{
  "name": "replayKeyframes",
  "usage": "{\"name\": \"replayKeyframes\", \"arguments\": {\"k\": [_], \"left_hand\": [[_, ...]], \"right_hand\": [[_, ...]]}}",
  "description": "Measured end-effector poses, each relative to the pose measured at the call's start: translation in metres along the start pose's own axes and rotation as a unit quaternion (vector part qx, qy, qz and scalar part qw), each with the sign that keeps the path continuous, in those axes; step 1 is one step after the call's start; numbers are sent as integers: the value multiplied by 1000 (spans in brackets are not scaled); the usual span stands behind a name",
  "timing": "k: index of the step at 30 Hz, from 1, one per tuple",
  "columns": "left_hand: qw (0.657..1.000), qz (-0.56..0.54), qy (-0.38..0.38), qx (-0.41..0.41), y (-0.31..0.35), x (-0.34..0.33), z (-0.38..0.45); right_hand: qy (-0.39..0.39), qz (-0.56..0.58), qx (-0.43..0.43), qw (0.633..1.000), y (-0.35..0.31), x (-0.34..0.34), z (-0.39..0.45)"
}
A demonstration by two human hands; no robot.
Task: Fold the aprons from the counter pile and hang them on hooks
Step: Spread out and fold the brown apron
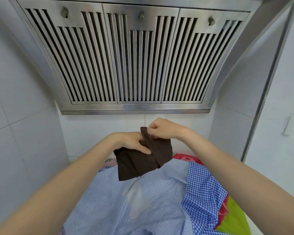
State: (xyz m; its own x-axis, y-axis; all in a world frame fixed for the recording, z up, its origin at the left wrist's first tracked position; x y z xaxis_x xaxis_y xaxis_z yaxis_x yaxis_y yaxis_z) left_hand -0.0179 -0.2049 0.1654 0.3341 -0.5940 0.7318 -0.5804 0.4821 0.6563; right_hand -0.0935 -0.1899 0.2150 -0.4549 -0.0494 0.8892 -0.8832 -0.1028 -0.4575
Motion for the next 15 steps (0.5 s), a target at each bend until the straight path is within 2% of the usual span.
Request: {"name": "replayKeyframes", "arguments": {"k": [3, 5, 9, 12, 15], "left_hand": [[998, -53, 6, -29, 10, -7, 9], [998, -49, 10, -40, 22, -13, 17], [993, -5, 78, -83, 55, 0, 30], [988, -64, 104, -89, 69, 2, 39], [986, -68, 104, -113, 92, -14, 57]], "right_hand": [[144, -44, -27, 988, 12, 3, -8], [223, -63, -64, 971, 29, 11, -13], [288, 31, -178, 941, 101, 42, -29], [280, 167, -229, 917, 153, 57, -47], [176, 212, -227, 934, 175, 58, -63]]}}
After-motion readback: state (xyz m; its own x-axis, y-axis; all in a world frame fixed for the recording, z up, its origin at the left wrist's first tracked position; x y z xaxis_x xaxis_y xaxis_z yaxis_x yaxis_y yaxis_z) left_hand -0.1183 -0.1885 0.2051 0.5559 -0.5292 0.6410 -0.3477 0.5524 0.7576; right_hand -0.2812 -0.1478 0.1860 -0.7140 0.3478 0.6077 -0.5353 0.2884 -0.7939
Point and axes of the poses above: each hand's wrist, its own z-axis towards the middle knuckle, its own x-axis out of the back of the hand, y = z × x, the point moved 8 cm from there along z, towards the middle knuckle, and after that the axes turned 7 degrees about -x, right-handed, at the moved point
